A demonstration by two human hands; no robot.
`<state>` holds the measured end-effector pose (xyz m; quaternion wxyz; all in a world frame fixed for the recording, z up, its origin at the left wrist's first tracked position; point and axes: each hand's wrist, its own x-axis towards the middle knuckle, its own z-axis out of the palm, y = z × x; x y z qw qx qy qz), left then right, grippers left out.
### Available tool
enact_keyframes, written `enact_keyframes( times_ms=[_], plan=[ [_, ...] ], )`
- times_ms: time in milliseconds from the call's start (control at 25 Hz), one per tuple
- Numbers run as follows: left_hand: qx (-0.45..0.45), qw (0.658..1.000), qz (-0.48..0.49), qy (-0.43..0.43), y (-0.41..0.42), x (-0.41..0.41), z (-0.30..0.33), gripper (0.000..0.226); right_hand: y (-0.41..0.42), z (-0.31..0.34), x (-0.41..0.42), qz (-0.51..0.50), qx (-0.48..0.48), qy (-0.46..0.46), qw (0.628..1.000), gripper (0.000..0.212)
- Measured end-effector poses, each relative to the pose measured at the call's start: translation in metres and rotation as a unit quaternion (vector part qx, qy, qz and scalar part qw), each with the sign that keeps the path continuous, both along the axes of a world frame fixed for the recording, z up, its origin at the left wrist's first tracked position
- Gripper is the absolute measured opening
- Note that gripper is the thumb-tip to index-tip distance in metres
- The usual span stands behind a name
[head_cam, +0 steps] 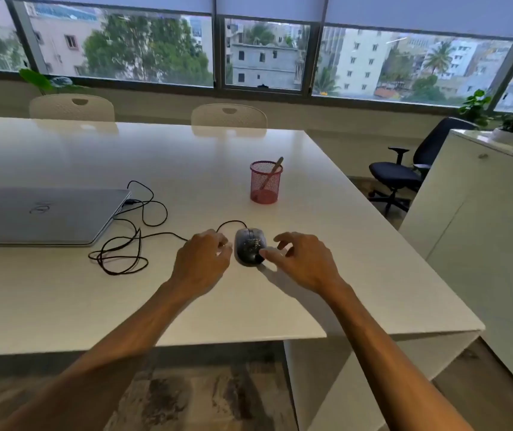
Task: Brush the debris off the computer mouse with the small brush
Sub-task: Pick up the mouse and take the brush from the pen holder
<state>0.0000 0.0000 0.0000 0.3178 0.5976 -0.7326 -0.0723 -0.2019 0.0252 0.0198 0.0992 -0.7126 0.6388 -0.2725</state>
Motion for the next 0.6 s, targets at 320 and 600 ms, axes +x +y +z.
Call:
enact_keyframes(
  times_ms=[320,600],
  plan=[
    [0.001,0.999,-0.028,-0.024,-0.036,0.002,-0.022,0.041,-0.01,-0.016,0.035,-0.085,-0.005,0.082,0.993,0.065],
    [0.063,0.989,-0.048,0.122,-0.044,-0.01,-0.018,0.059,-0.017,-0.016,0.05,-0.119,0.003,0.056,0.991,0.063]
  ],
)
